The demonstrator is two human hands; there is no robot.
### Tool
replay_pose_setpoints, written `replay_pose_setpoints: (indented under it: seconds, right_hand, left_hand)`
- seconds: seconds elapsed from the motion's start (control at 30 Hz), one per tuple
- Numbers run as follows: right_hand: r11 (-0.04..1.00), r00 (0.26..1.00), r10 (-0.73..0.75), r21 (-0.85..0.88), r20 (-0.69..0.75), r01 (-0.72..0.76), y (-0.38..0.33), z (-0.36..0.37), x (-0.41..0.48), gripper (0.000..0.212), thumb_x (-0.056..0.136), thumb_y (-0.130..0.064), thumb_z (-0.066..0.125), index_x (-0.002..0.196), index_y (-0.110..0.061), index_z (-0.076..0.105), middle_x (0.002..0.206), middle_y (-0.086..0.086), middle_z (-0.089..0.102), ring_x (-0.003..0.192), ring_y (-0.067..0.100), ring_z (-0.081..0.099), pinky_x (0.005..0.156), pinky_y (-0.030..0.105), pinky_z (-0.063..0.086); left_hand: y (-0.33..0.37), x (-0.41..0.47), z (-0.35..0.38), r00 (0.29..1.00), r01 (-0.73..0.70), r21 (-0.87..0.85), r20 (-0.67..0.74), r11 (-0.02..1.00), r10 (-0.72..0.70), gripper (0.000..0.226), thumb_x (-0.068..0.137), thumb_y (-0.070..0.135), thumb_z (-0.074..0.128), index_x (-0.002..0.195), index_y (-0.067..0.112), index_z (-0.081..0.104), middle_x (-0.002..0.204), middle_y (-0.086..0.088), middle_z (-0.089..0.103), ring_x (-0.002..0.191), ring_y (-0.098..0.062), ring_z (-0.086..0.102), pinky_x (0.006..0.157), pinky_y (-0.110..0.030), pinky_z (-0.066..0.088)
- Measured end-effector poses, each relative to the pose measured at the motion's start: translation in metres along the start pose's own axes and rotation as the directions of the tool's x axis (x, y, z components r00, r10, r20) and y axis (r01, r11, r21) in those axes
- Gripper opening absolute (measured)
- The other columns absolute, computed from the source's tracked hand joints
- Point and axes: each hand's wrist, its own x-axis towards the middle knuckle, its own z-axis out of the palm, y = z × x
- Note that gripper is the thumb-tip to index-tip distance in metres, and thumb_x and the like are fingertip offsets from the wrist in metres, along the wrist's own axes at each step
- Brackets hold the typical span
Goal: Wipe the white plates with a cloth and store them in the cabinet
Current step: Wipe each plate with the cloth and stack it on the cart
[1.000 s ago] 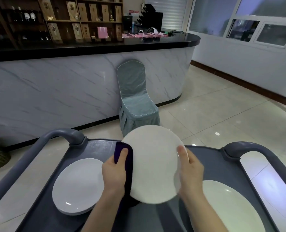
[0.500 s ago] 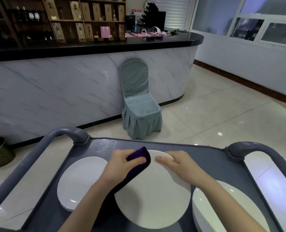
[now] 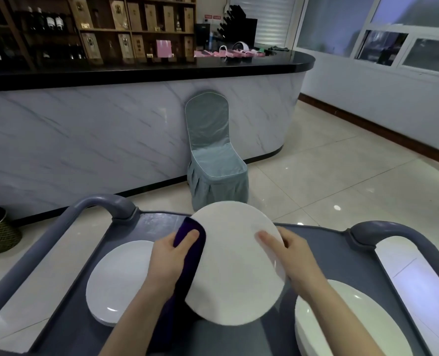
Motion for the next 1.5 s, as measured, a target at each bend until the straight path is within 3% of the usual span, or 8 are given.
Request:
replay_pose_setpoints:
  seconds: [0.2,0.53,0.77,0.97,1.07,1.23,1.37,1.5]
  right_hand:
    - [0.911,0.931,-0.073,-0.356,0.357,0.208,-0.011,0.004,0.014,0.040,0.090,-0.048,0.064,0.068,-0.016,0.061,0.062,-0.008,0.058,0.058,0.004,0.050,0.055,0.020,0.037]
    - [0.784,0.837,0.443,0.592,-0.321,-0.188,0.016,0.057,-0.021,0.021,0.098,-0.036,0.056,0.094,-0.019,0.068,0.088,-0.004,0.072,0.079,0.014,0.068,0.056,0.025,0.051]
    - [0.973,0.955,-0.230,-0.041,-0.186,0.227,0.030,0.021,-0.047,0.050,0.091,-0.033,0.068,0.137,-0.044,0.049,0.132,-0.036,0.054,0.124,-0.008,0.051,0.091,0.002,0.041]
    - [0.040,0.535,-0.637,-0.669,0.555,0.742,0.031,0.004,-0.041,0.057,0.094,-0.055,0.058,0.138,-0.019,0.058,0.149,0.002,0.050,0.140,0.022,0.044,0.115,0.046,0.035]
    - [-0.065,0.446,-0.663,-0.640,0.601,0.766,0.029,0.011,-0.038,0.035,0.094,-0.028,0.057,0.126,-0.023,0.068,0.136,0.002,0.063,0.125,0.022,0.060,0.100,0.040,0.052]
    - [0.142,0.527,-0.691,-0.622,0.495,0.770,0.019,0.020,-0.048,0.032,0.100,-0.030,0.051,0.126,-0.027,0.068,0.133,-0.010,0.064,0.119,0.012,0.064,0.087,0.027,0.058]
    - [0.722,0.798,-0.520,-0.342,0.303,0.601,0.012,0.040,-0.062,0.042,0.099,-0.028,0.058,0.140,-0.034,0.052,0.140,-0.029,0.052,0.132,-0.004,0.048,0.108,0.016,0.039]
    - [0.940,0.934,-0.337,-0.019,0.119,0.342,-0.001,0.056,-0.071,0.036,0.101,-0.024,0.054,0.131,-0.042,0.061,0.125,-0.028,0.064,0.120,-0.006,0.057,0.094,0.012,0.045]
  left_hand:
    - [0.015,0.002,0.009,0.898,-0.265,0.290,0.423,0.920,0.125,0.024,0.084,0.027,0.074,0.061,0.025,0.067,0.052,0.011,0.058,0.045,-0.002,0.048,0.046,-0.013,0.036]
    - [-0.029,-0.032,0.042,0.929,0.230,-0.328,-0.207,0.916,-0.307,0.018,0.090,0.028,0.068,0.079,0.014,0.067,0.081,-0.007,0.071,0.072,-0.025,0.065,0.064,-0.035,0.055]
    - [-0.010,-0.010,0.007,0.950,0.227,-0.285,-0.144,0.931,-0.276,0.017,0.090,0.024,0.068,0.085,0.008,0.068,0.067,-0.002,0.073,0.060,-0.018,0.067,0.049,-0.026,0.054]
    - [0.005,0.003,-0.010,0.955,0.292,-0.179,-0.004,0.939,-0.298,0.020,0.092,0.023,0.066,0.090,0.004,0.071,0.076,-0.010,0.076,0.064,-0.024,0.071,0.057,-0.030,0.054]
    - [0.007,0.001,-0.010,0.940,0.340,-0.170,0.044,0.925,-0.338,0.023,0.093,0.027,0.064,0.091,0.004,0.071,0.077,-0.010,0.076,0.062,-0.023,0.073,0.057,-0.030,0.053]
    - [0.014,-0.008,0.000,0.887,0.453,-0.431,0.130,0.781,-0.443,0.041,0.091,0.038,0.060,0.104,0.001,0.070,0.091,-0.018,0.075,0.070,-0.031,0.072,0.064,-0.035,0.053]
    - [0.022,-0.024,0.028,0.839,0.543,-0.459,0.324,0.703,-0.436,0.069,0.077,0.065,0.061,0.106,0.004,0.070,0.096,-0.018,0.073,0.076,-0.032,0.072,0.065,-0.034,0.056]
    - [0.017,-0.033,0.056,0.943,0.321,-0.297,0.189,0.899,-0.274,0.087,0.082,0.082,0.038,0.147,0.025,0.040,0.145,-0.001,0.049,0.131,-0.017,0.049,0.107,-0.040,0.041]
